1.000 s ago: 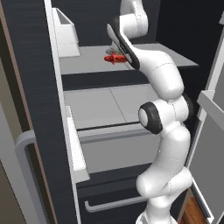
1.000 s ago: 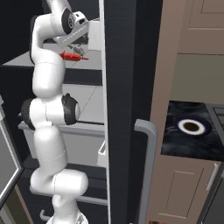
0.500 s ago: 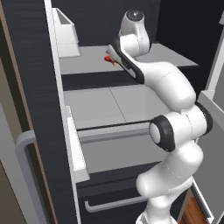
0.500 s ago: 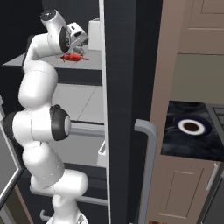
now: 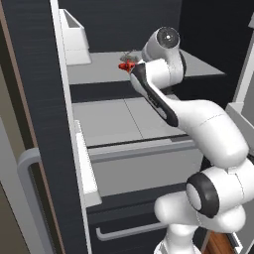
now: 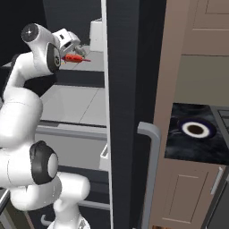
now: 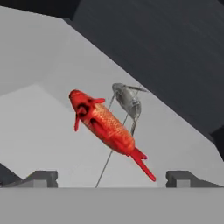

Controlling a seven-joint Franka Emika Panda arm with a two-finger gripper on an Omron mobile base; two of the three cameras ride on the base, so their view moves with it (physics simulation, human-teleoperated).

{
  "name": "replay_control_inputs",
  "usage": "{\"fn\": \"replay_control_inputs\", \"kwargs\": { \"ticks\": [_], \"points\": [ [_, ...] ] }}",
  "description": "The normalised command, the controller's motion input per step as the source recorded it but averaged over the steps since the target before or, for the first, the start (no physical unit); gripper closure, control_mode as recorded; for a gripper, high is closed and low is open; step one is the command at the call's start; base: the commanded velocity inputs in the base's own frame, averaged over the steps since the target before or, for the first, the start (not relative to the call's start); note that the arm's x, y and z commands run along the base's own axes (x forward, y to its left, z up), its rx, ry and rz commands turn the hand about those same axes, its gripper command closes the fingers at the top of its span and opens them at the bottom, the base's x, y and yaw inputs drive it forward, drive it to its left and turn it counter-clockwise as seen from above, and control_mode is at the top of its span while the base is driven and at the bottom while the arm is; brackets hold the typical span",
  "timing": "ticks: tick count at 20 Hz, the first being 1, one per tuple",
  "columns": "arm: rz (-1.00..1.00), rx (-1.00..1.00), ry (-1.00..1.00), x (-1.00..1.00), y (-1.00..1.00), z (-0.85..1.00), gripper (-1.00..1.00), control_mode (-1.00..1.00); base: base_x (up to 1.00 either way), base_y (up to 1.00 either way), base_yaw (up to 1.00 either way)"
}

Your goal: Place the fish on the counter behind the older fish on the same shelf of the fridge to maintain FIFO order. Close the fridge door when finished.

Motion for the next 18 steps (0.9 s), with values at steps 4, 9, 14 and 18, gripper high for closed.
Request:
{"fn": "replay_control_inputs", "kwargs": {
  "ticks": [4,9,14,18],
  "points": [
    [0.00,0.10,-0.07,-1.00,0.05,0.00,-1.00,-1.00,0.00,0.00,0.00],
    [0.00,0.14,-0.03,-1.00,0.02,0.00,-1.00,-1.00,0.00,0.00,0.00],
    [0.00,0.16,0.00,-1.00,0.00,0.00,-1.00,-1.00,0.00,0.00,0.00],
    [0.00,0.16,0.00,-1.00,0.00,0.00,-1.00,-1.00,0.00,0.00,0.00]
  ]
}}
